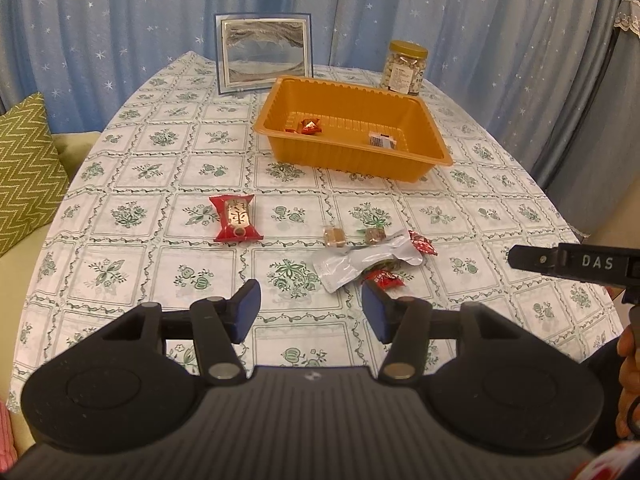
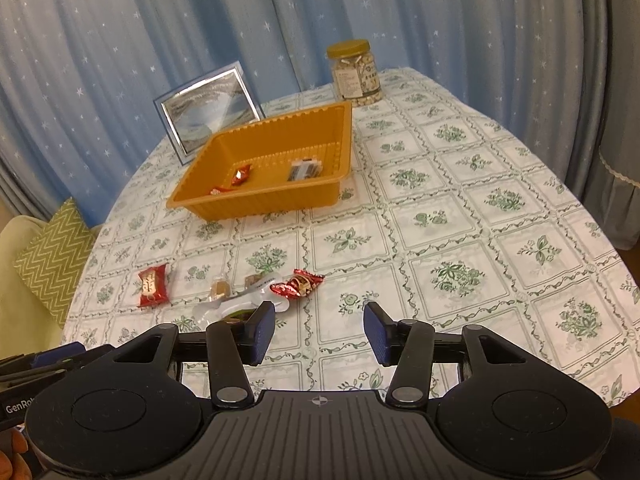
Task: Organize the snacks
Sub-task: 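Move both open grippers toward the candies lying on the tablecloth, then grasp the red foil-wrapped candy with the right gripper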
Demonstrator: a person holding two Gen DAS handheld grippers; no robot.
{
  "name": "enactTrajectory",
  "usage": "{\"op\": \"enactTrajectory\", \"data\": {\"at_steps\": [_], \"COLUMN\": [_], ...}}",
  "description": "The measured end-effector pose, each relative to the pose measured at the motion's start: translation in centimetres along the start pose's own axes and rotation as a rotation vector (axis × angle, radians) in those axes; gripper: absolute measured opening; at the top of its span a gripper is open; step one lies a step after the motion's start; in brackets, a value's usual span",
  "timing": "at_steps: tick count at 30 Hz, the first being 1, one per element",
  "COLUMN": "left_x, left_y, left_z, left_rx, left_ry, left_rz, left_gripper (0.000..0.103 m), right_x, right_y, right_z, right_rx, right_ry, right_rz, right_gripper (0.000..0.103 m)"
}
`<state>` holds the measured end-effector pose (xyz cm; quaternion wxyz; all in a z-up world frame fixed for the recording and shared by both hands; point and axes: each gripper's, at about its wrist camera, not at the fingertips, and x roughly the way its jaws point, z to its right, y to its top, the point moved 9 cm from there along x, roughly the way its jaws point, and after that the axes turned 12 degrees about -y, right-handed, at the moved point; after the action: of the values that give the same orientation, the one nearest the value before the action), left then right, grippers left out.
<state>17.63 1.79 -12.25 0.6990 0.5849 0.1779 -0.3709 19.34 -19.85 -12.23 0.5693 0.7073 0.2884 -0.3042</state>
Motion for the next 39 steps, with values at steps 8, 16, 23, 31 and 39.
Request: {"op": "enactTrajectory", "data": {"at_steps": [8,16,23,31,39], "left_x": [3.2,5.7,7.3,8.5,8.8], "left_y": [-0.6,-0.4,0.1,0.3,-0.4], "left_z": [-0.2,-1.1,-1.6,-2.3,-2.1], "left_rx": [-0.008,-0.024,-0.033,-0.049,-0.03], "left_ry": [-0.01,-0.01,-0.01,-0.009,-0.023], "left_rz": [-0.041,-0.059,-0.064,-0.066,-0.081], "left_gripper": [0.053,0.053,0.054,0.056,0.056], "right_x": [3.4,7.1,10.4,13.4,13.7], "right_y": [-0.3,0.4,1.0,1.4,0.7], "right_z": [0.0,-0.8,-2.1,-3.2,-3.8], "right_rx": [0.007,0.009,0.026,-0.003,-0.153], "right_ry": [-0.001,0.015,0.031,-0.019,-0.054], "right_rz": [-0.04,-0.063,-0.086,-0.117,-0.091], "right_gripper": [0.05,0.049,0.049,0.049,0.028]}}
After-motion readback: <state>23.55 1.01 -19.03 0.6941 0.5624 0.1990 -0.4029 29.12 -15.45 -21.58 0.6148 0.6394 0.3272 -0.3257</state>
